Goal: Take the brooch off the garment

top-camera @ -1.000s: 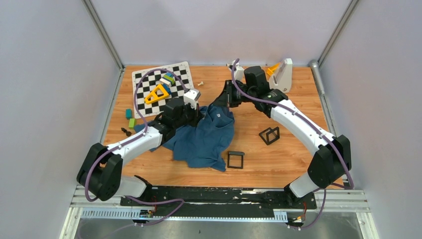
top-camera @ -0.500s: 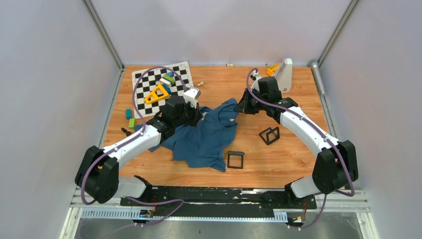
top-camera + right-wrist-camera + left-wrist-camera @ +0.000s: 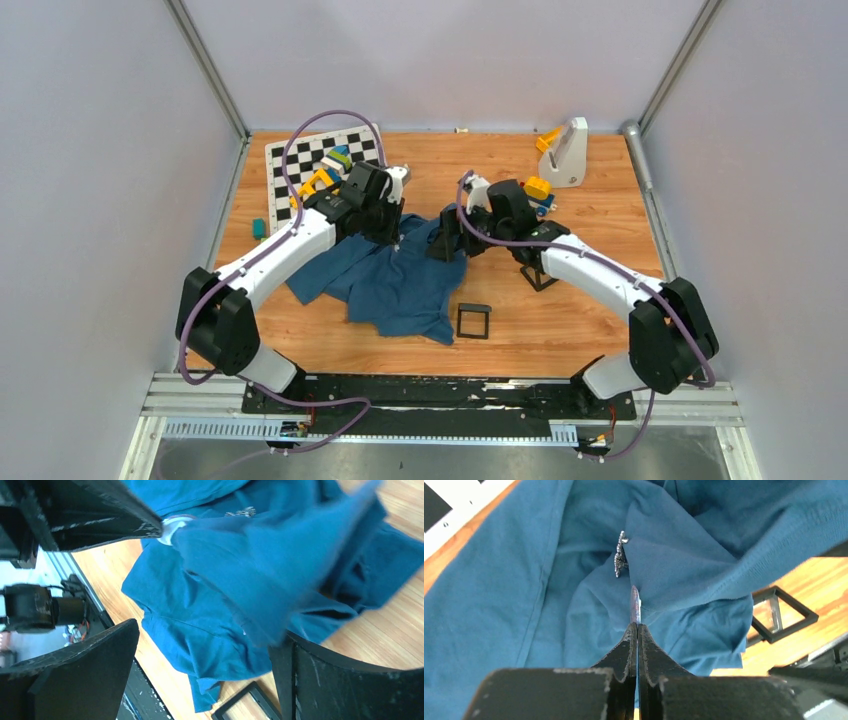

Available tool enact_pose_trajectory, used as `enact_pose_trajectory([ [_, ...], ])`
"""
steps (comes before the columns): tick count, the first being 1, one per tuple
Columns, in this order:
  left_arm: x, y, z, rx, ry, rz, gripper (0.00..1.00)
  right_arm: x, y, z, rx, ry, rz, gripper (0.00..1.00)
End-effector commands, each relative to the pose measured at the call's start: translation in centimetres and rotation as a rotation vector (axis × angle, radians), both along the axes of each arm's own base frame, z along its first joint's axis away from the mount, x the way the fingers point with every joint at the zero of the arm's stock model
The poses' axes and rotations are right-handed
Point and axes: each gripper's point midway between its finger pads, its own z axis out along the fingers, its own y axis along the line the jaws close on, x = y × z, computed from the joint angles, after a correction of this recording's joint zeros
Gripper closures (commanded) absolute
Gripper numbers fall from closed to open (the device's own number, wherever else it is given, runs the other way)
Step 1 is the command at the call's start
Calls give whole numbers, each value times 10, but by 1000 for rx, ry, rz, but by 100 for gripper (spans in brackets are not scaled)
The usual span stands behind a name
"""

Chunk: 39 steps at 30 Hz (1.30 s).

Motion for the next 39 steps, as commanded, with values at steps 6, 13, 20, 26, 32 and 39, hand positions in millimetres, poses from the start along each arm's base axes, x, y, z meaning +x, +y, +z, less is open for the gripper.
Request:
enact_pose_trajectory([
  [6,-50,4,24,-6,176,-117,100,5,52,27,24,-356,78,2],
  [13,-74,-7,32,-92,226,-229,100,6,65,8,60,-341,113,10],
  [20,-64,-2,37,-73,175,-188,100,-21,77,-3,128,-307,272,43],
  [26,-55,-4,34,-83,140,-161,95,-30,75,-1,178,-261,306,94],
  [32,-50,2,30,-104,61,-93,47,-33,63,10,268,-161,332,100],
  [39,-49,-10,41,-254,-47,-83,40,-33,57,14,286,-120,333,100],
])
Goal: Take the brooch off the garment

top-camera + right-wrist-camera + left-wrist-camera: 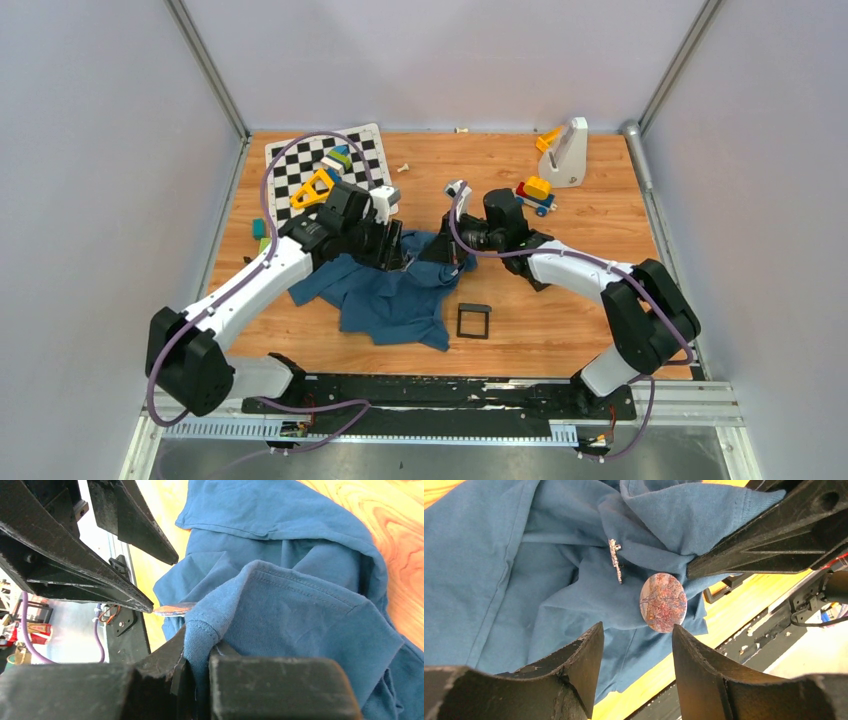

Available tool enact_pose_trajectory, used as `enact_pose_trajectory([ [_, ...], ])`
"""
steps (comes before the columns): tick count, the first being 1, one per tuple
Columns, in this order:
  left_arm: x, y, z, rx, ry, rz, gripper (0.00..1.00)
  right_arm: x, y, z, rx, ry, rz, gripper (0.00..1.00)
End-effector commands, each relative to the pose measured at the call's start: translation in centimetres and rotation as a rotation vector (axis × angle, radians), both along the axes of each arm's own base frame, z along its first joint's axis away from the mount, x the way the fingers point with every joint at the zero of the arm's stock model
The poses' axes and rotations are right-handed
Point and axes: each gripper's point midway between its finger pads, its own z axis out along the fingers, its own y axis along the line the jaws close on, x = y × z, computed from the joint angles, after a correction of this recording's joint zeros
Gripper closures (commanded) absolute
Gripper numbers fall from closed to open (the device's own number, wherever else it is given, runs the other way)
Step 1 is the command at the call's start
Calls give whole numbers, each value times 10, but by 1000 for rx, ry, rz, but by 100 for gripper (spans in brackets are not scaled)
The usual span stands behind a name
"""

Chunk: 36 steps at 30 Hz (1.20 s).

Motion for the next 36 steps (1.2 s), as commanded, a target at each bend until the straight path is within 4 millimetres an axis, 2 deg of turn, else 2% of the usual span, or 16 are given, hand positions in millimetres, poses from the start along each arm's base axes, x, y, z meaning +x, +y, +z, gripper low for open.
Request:
enact_pose_trajectory([
  [1,9,-15,30,-165,-153,8,41,-10,6,17,60,1,59,100],
  [4,10,-19,37,-134,-245,-4,44,-10,6,17,64,13,66,100],
  [7,-2,-34,46,-85,-341,-78,42,-11,7,18,77,39,78,100],
  [8,2,-33,53,-75,-399,-71,41,-11,7,18,82,50,80,100],
  [9,-2,-35,51,-68,-418,-83,40,-11,6,19,89,60,84,100],
  [10,2,-35,62,-87,-488,-81,41,-11,5,20,96,71,88,100],
  [11,2,-37,60,-102,-535,-97,41,-12,4,22,104,80,93,100],
  [12,1,-35,68,-128,-581,-93,41,-11,2,23,111,89,95,100],
  [14,-2,-32,58,-152,-640,-102,41,-10,-2,25,124,106,95,100],
  [15,0,-33,66,-180,-687,-97,42,-9,-4,26,129,111,96,100],
  [16,-1,-28,61,-175,-694,-88,42,-9,-5,26,130,117,96,100],
  [17,1,-29,66,-189,-725,-83,43,-9,-6,26,131,120,97,100],
  [27,4,-40,54,-169,-713,-139,50,-9,-6,25,133,133,105,100],
  [36,3,-47,38,-150,-667,-183,46,-8,-6,24,132,140,106,100],
])
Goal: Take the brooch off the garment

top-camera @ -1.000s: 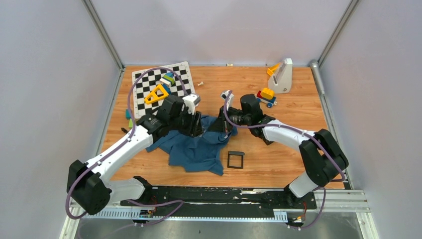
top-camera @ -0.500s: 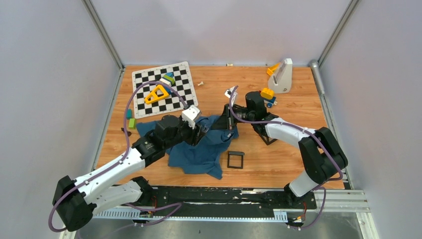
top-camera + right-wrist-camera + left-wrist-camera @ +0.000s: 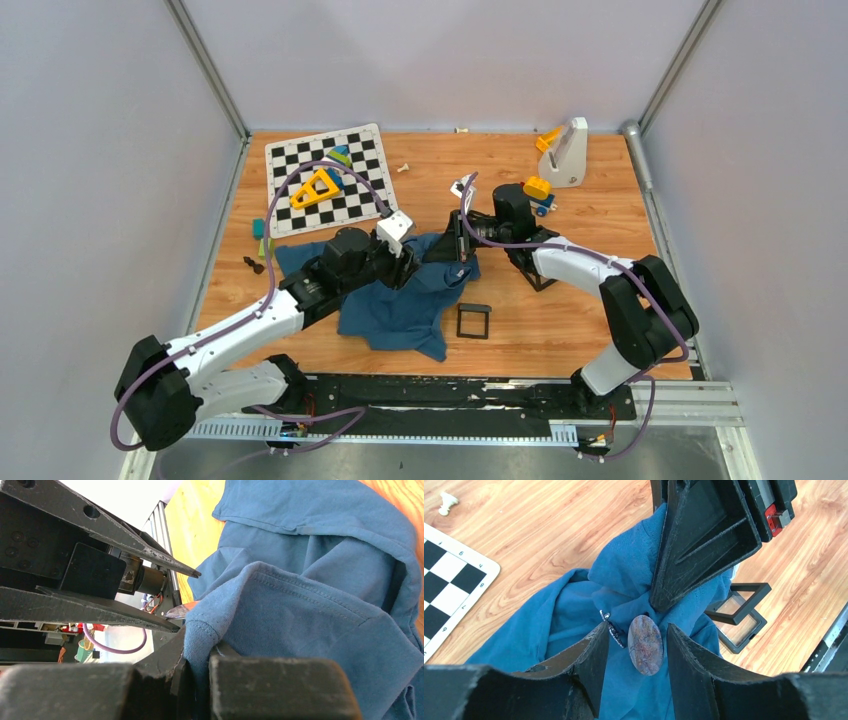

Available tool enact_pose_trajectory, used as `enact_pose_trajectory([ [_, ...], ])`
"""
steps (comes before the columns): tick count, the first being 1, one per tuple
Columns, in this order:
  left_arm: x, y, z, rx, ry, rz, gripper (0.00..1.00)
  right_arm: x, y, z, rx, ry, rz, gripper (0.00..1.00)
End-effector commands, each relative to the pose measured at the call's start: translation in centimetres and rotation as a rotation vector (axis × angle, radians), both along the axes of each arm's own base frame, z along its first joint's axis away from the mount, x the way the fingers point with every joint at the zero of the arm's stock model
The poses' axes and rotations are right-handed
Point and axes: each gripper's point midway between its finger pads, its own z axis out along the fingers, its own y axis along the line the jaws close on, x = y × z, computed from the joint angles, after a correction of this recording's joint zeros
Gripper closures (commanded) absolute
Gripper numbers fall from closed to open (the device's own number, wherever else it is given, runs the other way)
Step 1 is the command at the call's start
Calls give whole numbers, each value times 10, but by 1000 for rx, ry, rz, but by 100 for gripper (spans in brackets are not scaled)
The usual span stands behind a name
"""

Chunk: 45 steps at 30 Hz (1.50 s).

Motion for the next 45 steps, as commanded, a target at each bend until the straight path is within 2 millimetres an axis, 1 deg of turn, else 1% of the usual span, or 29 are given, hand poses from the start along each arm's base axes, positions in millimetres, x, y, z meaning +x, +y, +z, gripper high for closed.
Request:
enact_pose_trajectory([
  [1,4,-9,18,-29,-49,-34,46,2,5,12,42,-38,28,100],
  [3,4,-8,15,-20,-45,-29,49,2,5,11,41,-35,29,100],
  [4,5,-7,14,-15,-45,-26,56,2,5,11,42,-35,29,100],
  [6,6,-5,13,-4,-46,-15,67,2,4,11,41,-34,29,100],
  [8,6,-3,13,1,-48,-8,70,2,4,11,41,-33,27,100],
  [11,7,-1,14,-1,-51,8,69,3,4,12,42,-31,23,100],
  [15,5,4,6,25,-22,18,66,4,3,13,44,-31,20,100],
  [18,4,5,3,28,-11,27,67,4,3,13,45,-29,22,100],
  [21,4,7,1,32,-3,33,66,4,3,14,46,-30,24,100],
  [22,4,7,1,34,-3,36,68,4,3,13,46,-29,24,100],
  [25,4,7,4,31,-3,37,83,4,3,13,45,-27,21,100],
  [27,3,7,7,28,3,38,92,5,2,13,42,-28,17,100],
  [28,4,7,11,20,3,40,95,6,2,14,41,-33,12,100],
  [29,2,8,8,30,30,46,100,9,2,15,36,-37,2,100],
  [30,4,7,14,26,36,54,100,13,2,16,27,-43,-15,100],
  [31,1,9,10,42,78,66,100,19,2,16,9,-48,-43,100],
  [32,4,7,17,41,89,79,100,25,1,16,-12,-47,-72,100],
  [33,-1,11,9,73,144,91,100,32,1,17,-29,-53,-102,100],
  [34,2,8,13,81,164,97,100,39,0,17,-47,-56,-134,100],
  [35,-4,14,3,130,227,107,100,44,0,19,-57,-59,-159,100],
  [36,-7,16,-4,185,286,114,100,48,-1,21,-68,-62,-179,100],
  [37,-8,15,-16,234,336,114,100,52,-1,24,-71,-69,-192,100],
  [38,-12,18,-14,273,374,110,100,54,0,28,-70,-77,-199,100],
  [39,-14,17,-25,316,421,103,100,56,0,30,-70,-79,-202,99],
  [40,-15,18,-24,338,444,101,100,58,1,35,-65,-85,-203,97],
  [41,-15,17,-30,360,464,102,100,59,2,38,-62,-87,-205,94],
  [43,-10,20,-29,356,481,126,100,60,1,39,-64,-87,-212,81],
  [44,-7,19,-27,317,507,129,100,59,-2,37,-70,-84,-230,66],
  [45,-4,21,-24,278,535,119,100,57,-3,36,-69,-83,-237,55],
])
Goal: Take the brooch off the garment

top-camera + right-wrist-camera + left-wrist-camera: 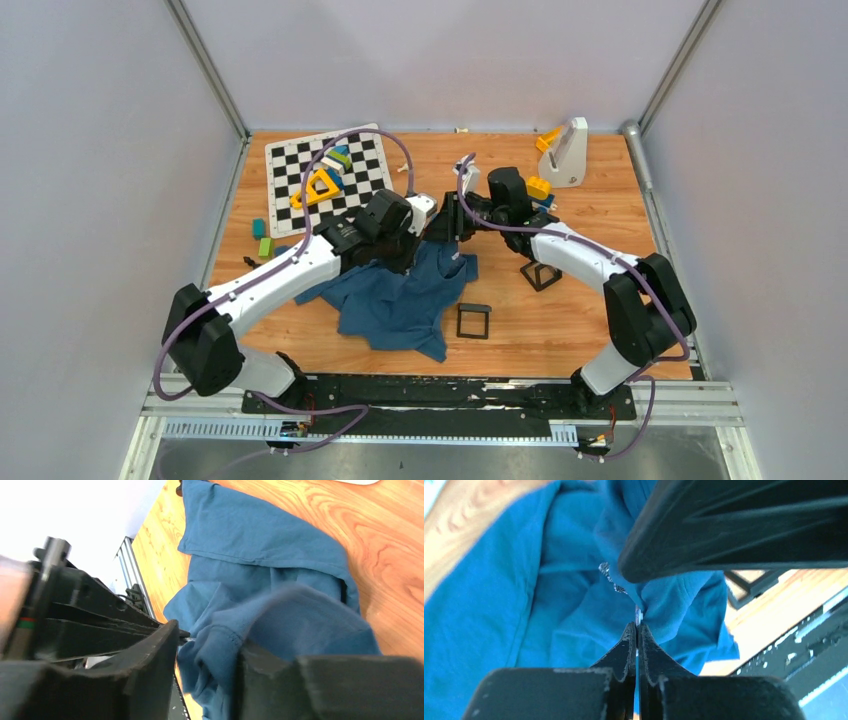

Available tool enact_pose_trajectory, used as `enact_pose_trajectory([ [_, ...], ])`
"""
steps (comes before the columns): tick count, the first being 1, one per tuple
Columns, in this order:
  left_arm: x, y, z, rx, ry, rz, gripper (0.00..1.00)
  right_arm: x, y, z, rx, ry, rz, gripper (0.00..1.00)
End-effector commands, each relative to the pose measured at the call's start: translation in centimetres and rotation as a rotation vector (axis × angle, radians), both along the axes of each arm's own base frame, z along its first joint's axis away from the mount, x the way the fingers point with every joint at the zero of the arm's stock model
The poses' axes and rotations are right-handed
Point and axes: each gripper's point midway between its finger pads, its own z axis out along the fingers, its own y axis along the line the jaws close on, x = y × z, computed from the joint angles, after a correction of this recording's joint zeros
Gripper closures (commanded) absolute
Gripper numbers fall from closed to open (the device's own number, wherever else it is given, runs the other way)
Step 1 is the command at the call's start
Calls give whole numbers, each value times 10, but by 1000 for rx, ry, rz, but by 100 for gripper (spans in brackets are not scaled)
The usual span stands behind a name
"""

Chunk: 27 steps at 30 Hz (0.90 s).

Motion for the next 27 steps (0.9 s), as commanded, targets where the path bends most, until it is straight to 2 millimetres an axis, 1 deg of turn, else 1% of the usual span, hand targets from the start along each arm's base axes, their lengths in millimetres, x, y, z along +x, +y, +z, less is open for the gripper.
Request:
enact_pose_trajectory([
  [1,-12,21,-1,-29,160,41,100,11,-6,20,13,-73,-67,46],
  [4,-3,32,8,-58,192,63,100,2,-13,23,22,-83,-86,27],
  [5,-3,35,13,-53,204,58,100,-1,-15,24,28,-83,-94,22],
  [6,2,36,18,-60,209,61,100,-3,-16,25,41,-78,-101,18],
  [7,-2,41,17,-35,235,58,100,-7,-16,25,53,-72,-102,15],
  [8,4,42,23,-24,231,65,100,-11,-15,25,60,-74,-106,10],
  [9,-2,49,21,14,261,66,100,-13,-14,24,52,-81,-121,7],
  [10,3,50,24,35,259,78,100,-15,-11,22,35,-101,-138,6],
  [12,-6,60,21,97,325,89,100,-22,-2,19,-4,-149,-158,5],
  [14,-9,58,19,106,371,77,100,-27,3,19,-12,-176,-164,6],
  [16,-16,59,16,102,432,74,100,-32,7,19,0,-179,-171,10],
  [18,-21,52,18,43,465,62,100,-31,5,17,-3,-149,-218,14],
  [19,-23,47,23,-5,485,44,100,-29,2,16,-5,-120,-253,15],
  [20,-22,43,27,-40,484,36,100,-26,-3,15,-1,-68,-312,15],
  [21,-23,38,34,-102,498,21,100,-25,-7,15,6,-36,-357,15],
  [24,-13,22,52,-270,514,5,100,-35,-12,27,84,-41,-364,13],
  [25,-13,20,59,-334,541,-5,100,-38,-12,28,98,-37,-355,13],
  [26,-10,18,62,-375,551,-3,100,-40,-11,27,105,-27,-346,12],
  [27,-8,19,69,-430,564,-7,100,-43,-9,26,110,-15,-333,12],
])
